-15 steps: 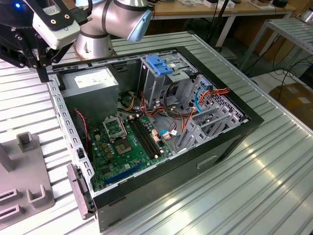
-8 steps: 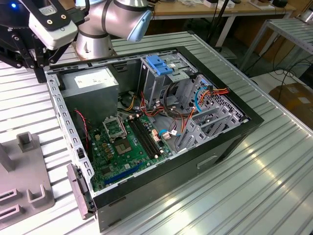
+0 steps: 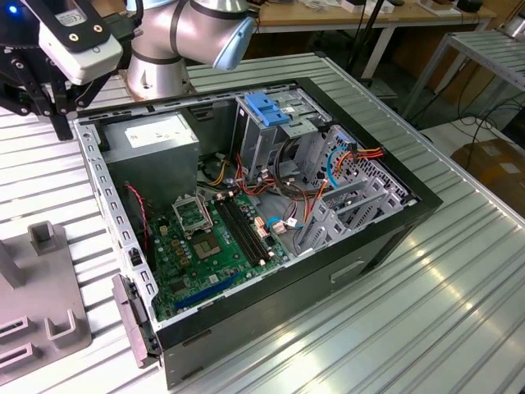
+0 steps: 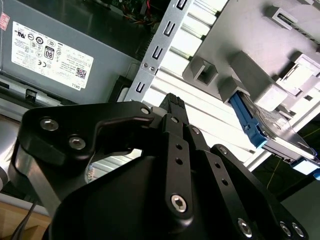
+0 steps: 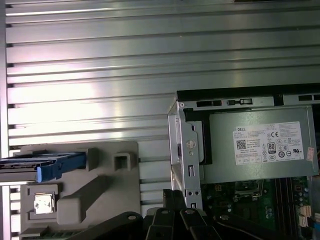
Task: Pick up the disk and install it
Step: 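Reach for the disk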
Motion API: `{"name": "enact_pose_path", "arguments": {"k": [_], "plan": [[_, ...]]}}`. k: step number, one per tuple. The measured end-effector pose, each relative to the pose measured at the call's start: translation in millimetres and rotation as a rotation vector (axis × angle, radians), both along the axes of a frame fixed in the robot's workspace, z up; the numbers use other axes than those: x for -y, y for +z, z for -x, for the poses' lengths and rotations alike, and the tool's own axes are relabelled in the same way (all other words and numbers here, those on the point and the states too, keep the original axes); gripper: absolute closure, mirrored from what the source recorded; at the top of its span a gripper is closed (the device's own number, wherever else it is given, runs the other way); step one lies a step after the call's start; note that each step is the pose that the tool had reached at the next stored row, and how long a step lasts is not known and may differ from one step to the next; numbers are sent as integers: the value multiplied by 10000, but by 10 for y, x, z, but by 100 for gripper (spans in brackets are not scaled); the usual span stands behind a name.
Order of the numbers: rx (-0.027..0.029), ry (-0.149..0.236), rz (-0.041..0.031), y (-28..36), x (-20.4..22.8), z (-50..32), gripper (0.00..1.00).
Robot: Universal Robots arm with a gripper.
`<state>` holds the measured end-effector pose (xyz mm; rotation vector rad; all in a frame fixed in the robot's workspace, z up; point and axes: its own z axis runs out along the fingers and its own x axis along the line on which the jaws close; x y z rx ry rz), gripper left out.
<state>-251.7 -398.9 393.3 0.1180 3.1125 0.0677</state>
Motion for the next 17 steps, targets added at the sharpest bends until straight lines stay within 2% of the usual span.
{"name": "enact_pose_path", "arguments": {"k": [7,14,17], "plan": [[0,0,0,0,-7,121,90],[-3,0,1,0,-19,177,90],[-68,0,-13,0,-23,197,90]]}}
